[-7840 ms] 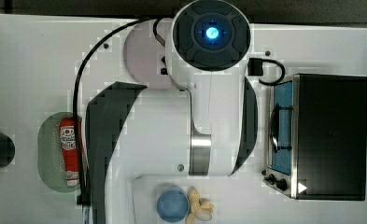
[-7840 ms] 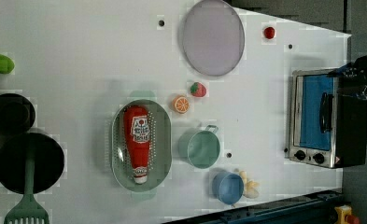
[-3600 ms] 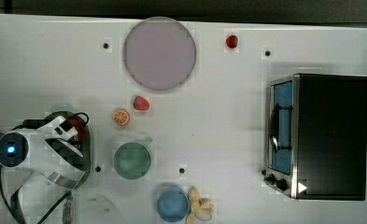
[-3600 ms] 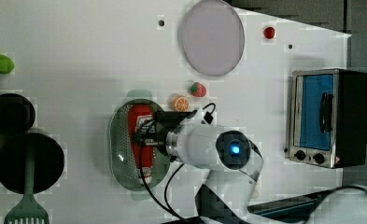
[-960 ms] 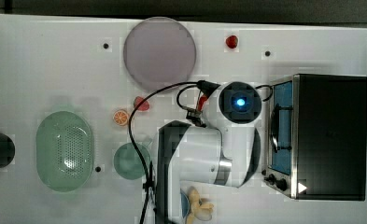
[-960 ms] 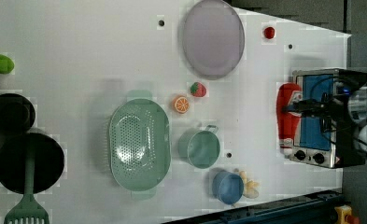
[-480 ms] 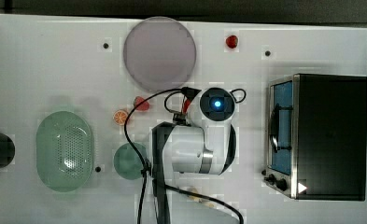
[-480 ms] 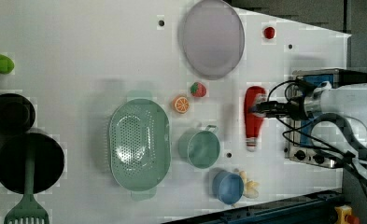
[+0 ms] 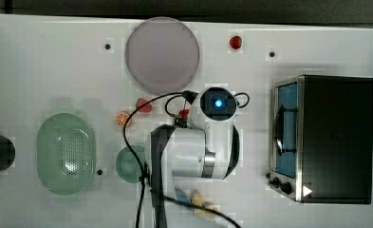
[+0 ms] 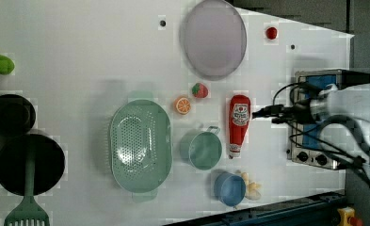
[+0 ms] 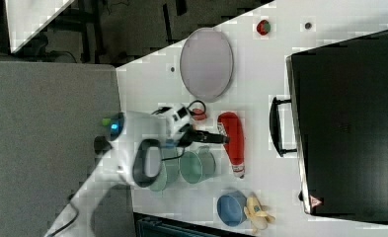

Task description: Pick ketchup from strainer and place it on the table

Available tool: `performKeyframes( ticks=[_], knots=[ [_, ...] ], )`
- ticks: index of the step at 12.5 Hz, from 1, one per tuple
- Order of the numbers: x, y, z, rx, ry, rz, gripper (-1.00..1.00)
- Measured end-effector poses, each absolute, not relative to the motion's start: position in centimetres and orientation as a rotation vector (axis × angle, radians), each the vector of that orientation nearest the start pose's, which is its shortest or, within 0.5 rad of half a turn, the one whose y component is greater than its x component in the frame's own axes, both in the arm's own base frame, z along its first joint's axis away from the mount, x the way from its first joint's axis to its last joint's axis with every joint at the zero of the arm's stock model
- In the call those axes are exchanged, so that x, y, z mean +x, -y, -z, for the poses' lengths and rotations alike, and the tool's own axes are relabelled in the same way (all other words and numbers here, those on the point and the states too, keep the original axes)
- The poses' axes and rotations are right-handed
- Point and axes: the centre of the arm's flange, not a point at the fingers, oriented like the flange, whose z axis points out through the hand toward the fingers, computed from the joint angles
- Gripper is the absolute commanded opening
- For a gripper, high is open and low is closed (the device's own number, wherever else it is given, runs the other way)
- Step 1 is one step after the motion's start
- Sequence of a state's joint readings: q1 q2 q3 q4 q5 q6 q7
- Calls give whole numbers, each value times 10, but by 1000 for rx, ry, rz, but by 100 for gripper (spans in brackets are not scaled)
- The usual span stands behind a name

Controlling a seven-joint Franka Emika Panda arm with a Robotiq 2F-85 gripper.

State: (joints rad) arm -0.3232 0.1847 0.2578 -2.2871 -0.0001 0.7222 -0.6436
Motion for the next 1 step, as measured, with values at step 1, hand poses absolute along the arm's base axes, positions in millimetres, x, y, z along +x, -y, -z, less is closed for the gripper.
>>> performKeyframes(
  ticks=[1],
  knots=[
    [515,36,-291,-3081,-391,-258,100]
  ],
)
